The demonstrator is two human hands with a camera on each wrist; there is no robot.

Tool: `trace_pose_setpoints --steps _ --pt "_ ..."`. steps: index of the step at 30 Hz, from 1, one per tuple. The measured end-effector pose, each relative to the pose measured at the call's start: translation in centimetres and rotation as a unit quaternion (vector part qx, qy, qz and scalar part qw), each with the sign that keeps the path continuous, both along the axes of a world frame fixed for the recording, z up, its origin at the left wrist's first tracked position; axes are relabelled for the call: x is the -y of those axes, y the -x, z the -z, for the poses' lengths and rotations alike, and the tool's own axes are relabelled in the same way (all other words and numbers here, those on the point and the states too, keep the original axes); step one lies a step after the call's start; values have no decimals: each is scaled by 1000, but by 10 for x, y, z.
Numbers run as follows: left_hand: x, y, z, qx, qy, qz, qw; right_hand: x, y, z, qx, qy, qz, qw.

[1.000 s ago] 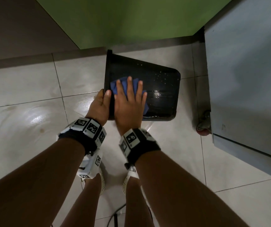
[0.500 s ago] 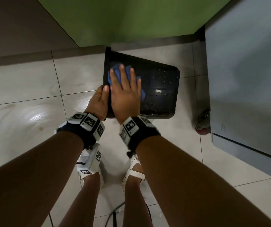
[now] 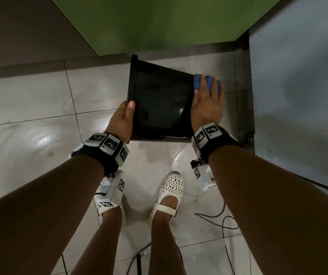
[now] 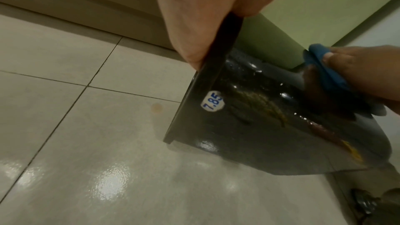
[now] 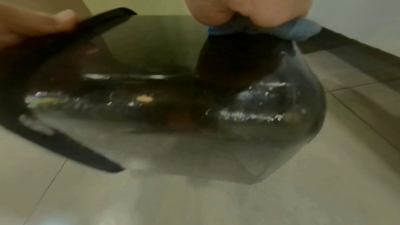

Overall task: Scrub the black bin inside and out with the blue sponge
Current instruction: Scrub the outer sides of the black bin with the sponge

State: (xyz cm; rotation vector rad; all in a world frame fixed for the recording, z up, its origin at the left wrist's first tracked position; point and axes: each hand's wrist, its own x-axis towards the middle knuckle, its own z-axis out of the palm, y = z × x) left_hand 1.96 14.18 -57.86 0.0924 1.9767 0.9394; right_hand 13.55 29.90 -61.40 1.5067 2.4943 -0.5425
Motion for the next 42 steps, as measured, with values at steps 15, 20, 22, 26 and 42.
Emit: trace_pose_setpoints --steps 15,20,22,26,42 --pt "-1 -5 7 -18 11 -40 999 126 15 1 -27 -31 -48 998" --pt "-1 -4 6 -15 -1 -51 999 128 -13 2 -65 18 -217 974" --pt "0 -2 7 -11 4 -48 999 106 -26 4 -66 27 -197 978" --pt "1 -2 6 4 11 -37 999 67 -49 -1 -41 69 -34 996" --pt "7 7 15 9 7 17 1000 125 39 -12 -23 10 -50 998"
